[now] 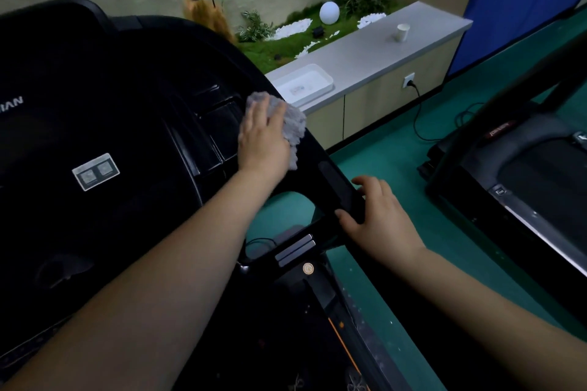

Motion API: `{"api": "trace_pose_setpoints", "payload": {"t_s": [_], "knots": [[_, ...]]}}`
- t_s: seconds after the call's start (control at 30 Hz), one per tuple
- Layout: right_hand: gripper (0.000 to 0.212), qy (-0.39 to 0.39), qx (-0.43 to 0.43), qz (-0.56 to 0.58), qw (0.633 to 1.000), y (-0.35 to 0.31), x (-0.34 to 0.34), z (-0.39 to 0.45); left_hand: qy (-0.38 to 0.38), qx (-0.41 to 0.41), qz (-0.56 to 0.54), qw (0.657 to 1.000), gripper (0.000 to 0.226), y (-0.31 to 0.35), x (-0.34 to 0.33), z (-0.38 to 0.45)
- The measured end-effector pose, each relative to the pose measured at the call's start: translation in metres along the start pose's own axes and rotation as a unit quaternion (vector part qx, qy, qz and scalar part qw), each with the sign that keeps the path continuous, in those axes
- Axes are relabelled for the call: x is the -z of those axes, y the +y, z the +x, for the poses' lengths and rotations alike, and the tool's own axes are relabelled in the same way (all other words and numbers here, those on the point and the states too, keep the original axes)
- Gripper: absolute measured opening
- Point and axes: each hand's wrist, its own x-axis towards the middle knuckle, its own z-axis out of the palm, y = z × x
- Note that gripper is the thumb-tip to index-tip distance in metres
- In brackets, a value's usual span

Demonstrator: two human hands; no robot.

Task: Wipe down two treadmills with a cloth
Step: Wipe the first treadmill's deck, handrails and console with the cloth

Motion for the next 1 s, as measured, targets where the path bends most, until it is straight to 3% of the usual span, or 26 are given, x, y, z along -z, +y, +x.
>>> {"api": "trace_pose_setpoints", "payload": {"t_s": [0.13,0.27,0.4,0.5,0.63,0.7,0.8,1.0], "knots": [[0.056,0.007,-0.002,0.0,1.0,-0.015,-0.009,0.026,-0.016,-0.074,0.01,0.997,0.074,0.008,-0.012,-0.03],[0.058,-0.005,-0.002,-0.023,1.0,-0.027,-0.016,0.05,-0.009,-0.118,0.035,0.992,0.067,-0.016,0.001,0.034],[0.062,0.003,0.007,-0.026,1.0,-0.038,-0.022,0.069,0.029,-0.068,0.062,0.995,0.064,-0.057,0.037,0.112],[0.063,0.008,0.008,-0.04,0.999,-0.04,-0.024,0.072,0.057,-0.046,0.064,0.995,0.063,-0.062,0.04,0.119],[0.063,0.015,0.012,-0.058,0.998,-0.039,-0.023,0.071,-0.014,-0.174,0.056,0.983,0.065,-0.045,0.022,0.089],[0.062,0.016,0.013,-0.061,0.998,-0.039,-0.023,0.071,-0.006,-0.197,0.081,0.977,0.067,-0.058,0.03,0.104],[0.062,0.016,0.013,-0.066,0.998,-0.04,-0.023,0.071,0.031,-0.147,0.121,0.981,0.069,-0.089,0.054,0.143],[0.06,0.019,0.012,-0.074,0.997,-0.039,-0.024,0.071,0.118,0.086,0.15,0.978,0.057,-0.135,0.099,0.172]]}}
